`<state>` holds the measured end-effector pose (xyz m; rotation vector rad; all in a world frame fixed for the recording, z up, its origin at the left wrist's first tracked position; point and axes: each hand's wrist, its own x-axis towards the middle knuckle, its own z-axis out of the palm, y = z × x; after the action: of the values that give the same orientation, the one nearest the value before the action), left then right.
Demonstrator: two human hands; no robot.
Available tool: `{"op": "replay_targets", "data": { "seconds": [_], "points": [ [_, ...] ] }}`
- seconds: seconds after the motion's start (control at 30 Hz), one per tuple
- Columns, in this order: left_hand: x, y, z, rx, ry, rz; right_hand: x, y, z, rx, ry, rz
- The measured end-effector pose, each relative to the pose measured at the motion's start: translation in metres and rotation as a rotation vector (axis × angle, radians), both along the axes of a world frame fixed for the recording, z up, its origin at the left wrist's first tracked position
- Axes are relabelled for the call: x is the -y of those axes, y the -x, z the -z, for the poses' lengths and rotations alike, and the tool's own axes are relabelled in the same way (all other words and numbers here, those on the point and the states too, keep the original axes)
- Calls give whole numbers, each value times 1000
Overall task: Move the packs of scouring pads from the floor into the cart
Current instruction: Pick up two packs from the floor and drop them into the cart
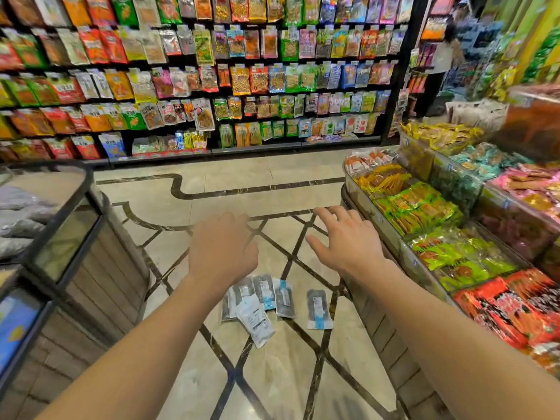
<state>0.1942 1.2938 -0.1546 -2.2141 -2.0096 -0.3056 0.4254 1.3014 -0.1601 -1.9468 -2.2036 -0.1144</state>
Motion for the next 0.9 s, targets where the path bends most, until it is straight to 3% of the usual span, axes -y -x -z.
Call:
{"op": "replay_targets", "data": {
  "seconds": [0.43, 0.6, 0.9],
  "points": [
    [-192, -41, 12, 22, -6, 21, -188, -41, 19, 0, 14, 41],
    [-279, -44, 38, 47, -13, 60, -259, -56, 42, -34, 8, 97],
    [-445, -57, 114, -15, 167, 121, -392, -81, 102, -55, 82, 232]
  ]
}}
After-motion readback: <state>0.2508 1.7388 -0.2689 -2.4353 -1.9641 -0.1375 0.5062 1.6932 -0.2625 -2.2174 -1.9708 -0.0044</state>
